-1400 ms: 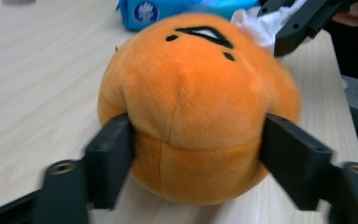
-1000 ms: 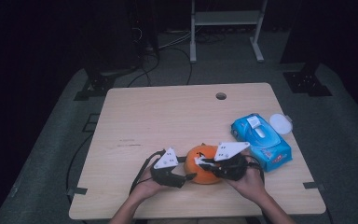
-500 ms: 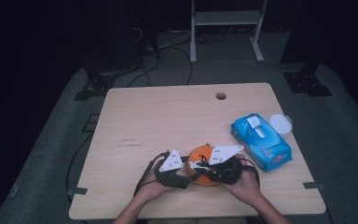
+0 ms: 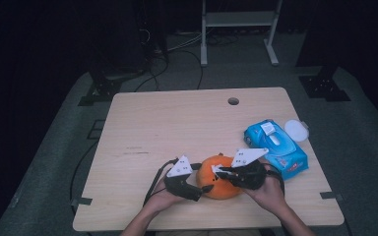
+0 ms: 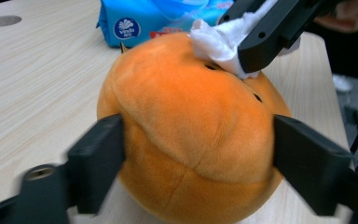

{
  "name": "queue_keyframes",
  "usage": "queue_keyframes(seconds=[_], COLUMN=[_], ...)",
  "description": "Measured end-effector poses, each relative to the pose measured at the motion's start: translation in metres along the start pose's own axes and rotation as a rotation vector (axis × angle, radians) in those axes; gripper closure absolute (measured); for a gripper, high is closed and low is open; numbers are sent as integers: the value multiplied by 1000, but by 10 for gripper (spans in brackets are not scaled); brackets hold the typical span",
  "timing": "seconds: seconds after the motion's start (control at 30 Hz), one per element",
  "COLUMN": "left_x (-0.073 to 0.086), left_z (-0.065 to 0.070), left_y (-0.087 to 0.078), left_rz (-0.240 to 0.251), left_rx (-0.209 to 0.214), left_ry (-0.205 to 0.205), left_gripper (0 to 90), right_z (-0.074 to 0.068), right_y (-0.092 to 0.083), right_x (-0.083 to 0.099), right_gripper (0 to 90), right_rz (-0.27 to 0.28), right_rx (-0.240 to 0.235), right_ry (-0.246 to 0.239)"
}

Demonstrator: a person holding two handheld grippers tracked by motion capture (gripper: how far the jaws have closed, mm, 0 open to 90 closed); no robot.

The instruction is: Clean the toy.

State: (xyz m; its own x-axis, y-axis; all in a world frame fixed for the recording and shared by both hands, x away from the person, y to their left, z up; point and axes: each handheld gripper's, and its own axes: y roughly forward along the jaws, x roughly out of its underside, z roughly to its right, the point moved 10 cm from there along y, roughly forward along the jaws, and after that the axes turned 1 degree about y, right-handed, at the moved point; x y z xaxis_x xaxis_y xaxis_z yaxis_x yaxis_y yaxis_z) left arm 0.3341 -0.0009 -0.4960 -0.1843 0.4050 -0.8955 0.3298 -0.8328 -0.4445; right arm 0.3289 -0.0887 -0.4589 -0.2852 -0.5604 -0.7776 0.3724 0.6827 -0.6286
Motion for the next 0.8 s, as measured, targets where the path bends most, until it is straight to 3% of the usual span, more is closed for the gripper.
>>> queue_keyframes(seconds=[0.07,0.2,0.27,0.33,0.4,0.47,0.5,0.53,0.6,0.67,0.7,0.73,0.77,0.8], left_x=[0,-4,-3,-2,-2,-1,-3,-4,-5,-5,-6,-6,-6,-5], left_z=[1,11,13,12,11,11,9,9,8,8,10,11,13,12], left_y=[0,1,1,0,0,0,0,1,3,4,5,4,4,3], left_rz=[-1,-10,-17,-17,-18,-12,-5,-5,-2,-1,7,5,-10,-14], left_rx=[-4,-18,-24,-19,-17,-12,-8,-6,-10,-12,-17,-14,-18,-26], left_ry=[22,154,189,187,186,172,146,125,79,69,72,87,126,131], left_gripper=[245,309,320,329,329,318,280,239,157,151,157,205,225,248], right_z=[-2,-23,-26,-19,-3,3,9,9,4,-1,-6,-24,-28,-30], right_y=[0,4,6,3,-3,-5,-8,-8,-8,-6,-5,2,4,6], right_x=[-1,-16,-20,-20,-16,-12,-4,-1,-1,-4,-6,-13,-13,-15], right_gripper=[804,804,805,805,805,805,805,805,805,805,805,805,805,805], right_rz=[-2,27,24,28,19,17,17,13,12,14,15,28,19,9], right_rx=[-3,-42,-20,1,52,57,29,24,17,7,-7,-74,-68,-48], right_ry=[-6,-52,-96,-91,-69,-44,2,7,0,-8,-17,-30,-59,-88])
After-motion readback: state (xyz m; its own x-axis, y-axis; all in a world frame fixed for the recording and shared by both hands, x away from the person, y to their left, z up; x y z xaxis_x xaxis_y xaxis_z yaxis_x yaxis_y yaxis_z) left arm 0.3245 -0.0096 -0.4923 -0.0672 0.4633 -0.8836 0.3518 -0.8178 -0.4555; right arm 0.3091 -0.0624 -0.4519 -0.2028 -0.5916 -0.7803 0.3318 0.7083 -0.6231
